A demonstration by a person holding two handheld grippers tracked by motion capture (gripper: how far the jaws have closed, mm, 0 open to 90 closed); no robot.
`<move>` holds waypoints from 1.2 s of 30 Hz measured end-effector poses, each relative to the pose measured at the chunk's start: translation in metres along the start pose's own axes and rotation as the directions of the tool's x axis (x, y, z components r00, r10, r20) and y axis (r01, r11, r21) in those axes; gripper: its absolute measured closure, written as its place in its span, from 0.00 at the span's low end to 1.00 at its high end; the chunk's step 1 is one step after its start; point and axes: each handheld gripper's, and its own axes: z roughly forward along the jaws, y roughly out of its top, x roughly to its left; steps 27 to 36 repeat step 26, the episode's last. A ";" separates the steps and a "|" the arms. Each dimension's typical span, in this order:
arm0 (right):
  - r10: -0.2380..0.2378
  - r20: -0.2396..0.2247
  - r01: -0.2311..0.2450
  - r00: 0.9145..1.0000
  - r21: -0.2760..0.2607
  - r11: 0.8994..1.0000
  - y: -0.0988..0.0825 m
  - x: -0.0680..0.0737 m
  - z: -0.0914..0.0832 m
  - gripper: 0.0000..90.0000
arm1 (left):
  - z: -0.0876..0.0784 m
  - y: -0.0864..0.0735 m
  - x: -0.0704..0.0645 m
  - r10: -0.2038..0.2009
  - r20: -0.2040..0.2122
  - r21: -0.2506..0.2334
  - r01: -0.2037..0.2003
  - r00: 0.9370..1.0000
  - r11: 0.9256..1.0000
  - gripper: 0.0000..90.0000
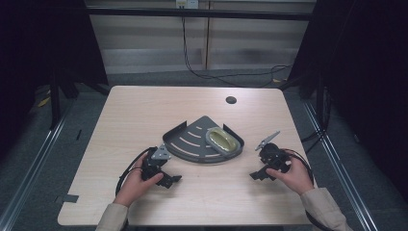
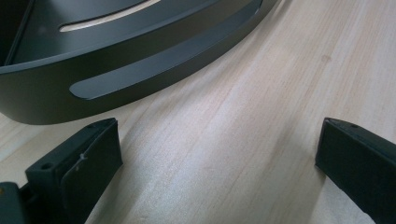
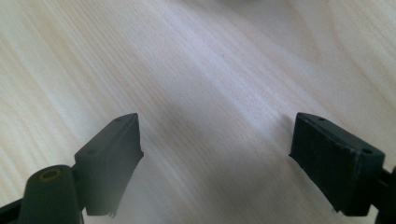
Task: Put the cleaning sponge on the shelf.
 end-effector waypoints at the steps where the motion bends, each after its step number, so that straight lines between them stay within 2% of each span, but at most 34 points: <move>1: 0.000 0.000 0.000 1.000 0.000 1.000 0.000 0.000 0.000 0.17 | 0.000 0.000 0.000 0.000 0.000 0.000 0.000 1.000 1.000 0.00; 5: -0.012 0.013 0.013 1.000 -0.038 0.999 -0.007 0.000 0.002 0.16 | 0.000 0.000 0.000 0.000 0.000 0.001 0.000 1.000 1.000 0.00; 9: -0.044 0.027 0.046 0.999 -0.070 0.996 -0.014 0.001 0.003 0.16 | 0.000 0.000 0.000 -0.001 -0.001 0.000 0.001 1.000 1.000 0.00; 10: -0.052 0.039 0.055 0.998 -0.095 0.994 -0.017 0.002 0.004 0.15 | 0.000 0.000 0.000 -0.001 -0.001 0.001 0.001 1.000 1.000 0.00; 11: -0.052 0.039 0.055 0.998 -0.095 0.994 -0.017 0.002 0.004 0.15 | 0.000 0.000 0.000 -0.001 0.000 0.001 0.001 1.000 1.000 0.00; 12: -0.054 0.046 0.060 0.997 -0.127 0.990 -0.021 0.003 0.005 0.13 | 0.000 0.000 0.000 -0.001 0.000 0.000 0.001 1.000 1.000 0.00; 14: -0.050 0.047 0.056 0.998 -0.139 0.989 -0.022 0.004 0.005 0.13 | 0.000 0.000 0.000 -0.001 -0.002 0.001 0.001 1.000 1.000 0.00; 17: -0.061 0.046 0.069 0.997 -0.209 0.976 -0.030 0.003 0.007 0.13 | 0.000 0.000 0.000 -0.001 -0.002 0.000 0.001 1.000 1.000 0.00; 18: -0.059 0.046 0.068 0.997 -0.240 0.968 -0.034 0.002 0.008 0.13 | 0.000 0.000 0.000 0.000 -0.002 0.001 0.000 1.000 1.000 0.00; 19: -0.062 0.044 0.071 0.997 -0.250 0.966 -0.035 0.002 0.008 0.13 | 0.000 0.000 0.000 0.000 -0.004 0.002 0.000 1.000 1.000 0.00; 23: -0.066 0.044 0.075 0.997 -0.249 0.966 -0.035 0.002 0.008 0.13 | 0.000 0.000 0.000 0.000 -0.005 0.003 0.000 1.000 1.000 0.00; 25: -0.053 0.046 0.062 0.998 -0.235 0.970 -0.033 0.003 0.008 0.13 | 0.000 0.000 0.000 0.000 -0.004 0.002 0.000 1.000 1.000 0.00; 26: -0.044 0.043 0.052 0.998 -0.212 0.976 -0.031 0.005 0.007 0.13 | 0.000 0.000 0.000 0.000 -0.004 0.002 0.000 1.000 1.000 0.00; 36: -0.044 0.043 0.052 0.998 -0.212 0.976 -0.031 0.005 0.007 0.13 | 0.000 0.000 0.000 0.000 -0.004 0.002 0.000 1.000 1.000 0.00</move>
